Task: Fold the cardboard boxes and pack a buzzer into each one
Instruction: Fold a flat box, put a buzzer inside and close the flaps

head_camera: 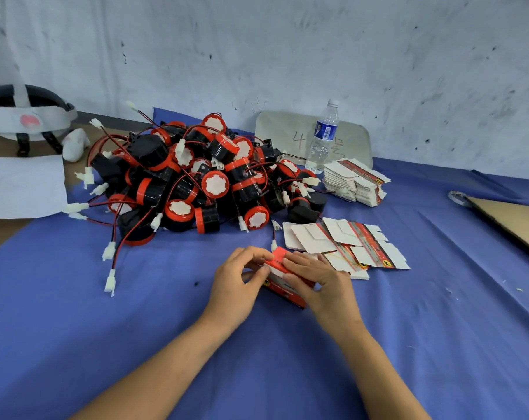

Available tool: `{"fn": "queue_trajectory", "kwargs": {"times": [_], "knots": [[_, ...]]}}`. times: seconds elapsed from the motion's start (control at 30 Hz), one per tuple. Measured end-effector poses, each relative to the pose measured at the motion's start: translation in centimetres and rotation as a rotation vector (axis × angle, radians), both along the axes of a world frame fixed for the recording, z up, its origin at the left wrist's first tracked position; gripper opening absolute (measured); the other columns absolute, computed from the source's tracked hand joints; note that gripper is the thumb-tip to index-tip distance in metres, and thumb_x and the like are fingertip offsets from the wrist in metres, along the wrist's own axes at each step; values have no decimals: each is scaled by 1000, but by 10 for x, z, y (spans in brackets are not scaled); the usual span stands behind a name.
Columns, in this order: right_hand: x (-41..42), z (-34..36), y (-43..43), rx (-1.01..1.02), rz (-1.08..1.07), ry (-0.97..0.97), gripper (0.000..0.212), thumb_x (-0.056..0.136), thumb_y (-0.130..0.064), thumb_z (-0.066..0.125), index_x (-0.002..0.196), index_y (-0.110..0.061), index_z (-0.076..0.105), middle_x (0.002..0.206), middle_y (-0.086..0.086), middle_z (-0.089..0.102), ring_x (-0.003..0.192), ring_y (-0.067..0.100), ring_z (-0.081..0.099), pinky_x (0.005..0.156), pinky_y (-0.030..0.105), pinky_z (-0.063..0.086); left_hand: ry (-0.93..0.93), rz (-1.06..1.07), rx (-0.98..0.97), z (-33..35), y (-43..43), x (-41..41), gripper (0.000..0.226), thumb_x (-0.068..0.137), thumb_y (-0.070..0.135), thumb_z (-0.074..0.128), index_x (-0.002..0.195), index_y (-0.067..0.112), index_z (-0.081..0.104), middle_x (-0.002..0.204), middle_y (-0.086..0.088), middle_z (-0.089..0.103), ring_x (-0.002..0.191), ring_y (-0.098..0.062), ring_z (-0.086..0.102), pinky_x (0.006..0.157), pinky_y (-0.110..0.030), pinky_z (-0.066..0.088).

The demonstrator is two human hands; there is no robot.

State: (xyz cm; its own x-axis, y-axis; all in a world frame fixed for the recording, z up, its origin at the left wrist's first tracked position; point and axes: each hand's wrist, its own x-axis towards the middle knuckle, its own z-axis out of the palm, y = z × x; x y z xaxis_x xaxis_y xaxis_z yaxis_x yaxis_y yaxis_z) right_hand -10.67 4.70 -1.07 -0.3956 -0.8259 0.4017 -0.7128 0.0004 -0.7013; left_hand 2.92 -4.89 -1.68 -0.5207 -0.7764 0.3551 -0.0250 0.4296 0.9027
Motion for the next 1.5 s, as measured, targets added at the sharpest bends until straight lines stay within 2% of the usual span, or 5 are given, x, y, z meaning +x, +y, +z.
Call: {"fn": "queue_trajectory", "kwargs": {"times": [0.8, 1.03, 1.13, 1.33, 1.5], "knots": [[-11, 1, 4, 240, 204, 155, 46, 101, -27, 47, 130, -60, 33, 146, -40, 21, 145, 1, -16, 120, 49, 3, -168, -27, -403, 1, -7, 4, 12, 88, 3, 62, 84, 14, 62, 96, 7, 59, 83, -9, 58, 75, -30, 49], [-17, -1, 15, 443, 198, 508, 58, 105, -32, 34, 143, -55, -3, 151, -38, -11, 141, 2, -29, 121, 43, -4, -286, 45, -479, 2, -2, 5, 2, 89, 18, 63, 90, 16, 64, 108, 13, 59, 92, -10, 59, 74, -36, 53], [-6, -11, 20, 297, 124, 579, 66, 102, -23, 44, 144, -51, 2, 154, -26, -5, 146, 8, -16, 120, 32, 4, -326, 37, -523, -3, -6, 4, 5, 88, 18, 66, 89, 15, 63, 126, 14, 56, 108, -12, 55, 83, -33, 51], [-7, -15, 25, -52, 42, 164, 58, 86, -15, 71, 134, -36, 46, 135, -18, 43, 126, 3, 44, 102, 18, 40, -242, -263, -391, -11, -7, 4, 39, 80, 26, 75, 98, 43, 44, 143, 37, 30, 126, 7, 41, 98, -9, 35], [-2, -6, 31, -97, 9, -65, 29, 86, -49, 56, 112, -38, 61, 110, -12, 61, 104, 6, 58, 83, 14, 44, -296, -313, -413, -13, -3, 0, 67, 77, 40, 78, 123, 55, 30, 126, 30, 39, 116, 3, 45, 96, -17, 41]]}}
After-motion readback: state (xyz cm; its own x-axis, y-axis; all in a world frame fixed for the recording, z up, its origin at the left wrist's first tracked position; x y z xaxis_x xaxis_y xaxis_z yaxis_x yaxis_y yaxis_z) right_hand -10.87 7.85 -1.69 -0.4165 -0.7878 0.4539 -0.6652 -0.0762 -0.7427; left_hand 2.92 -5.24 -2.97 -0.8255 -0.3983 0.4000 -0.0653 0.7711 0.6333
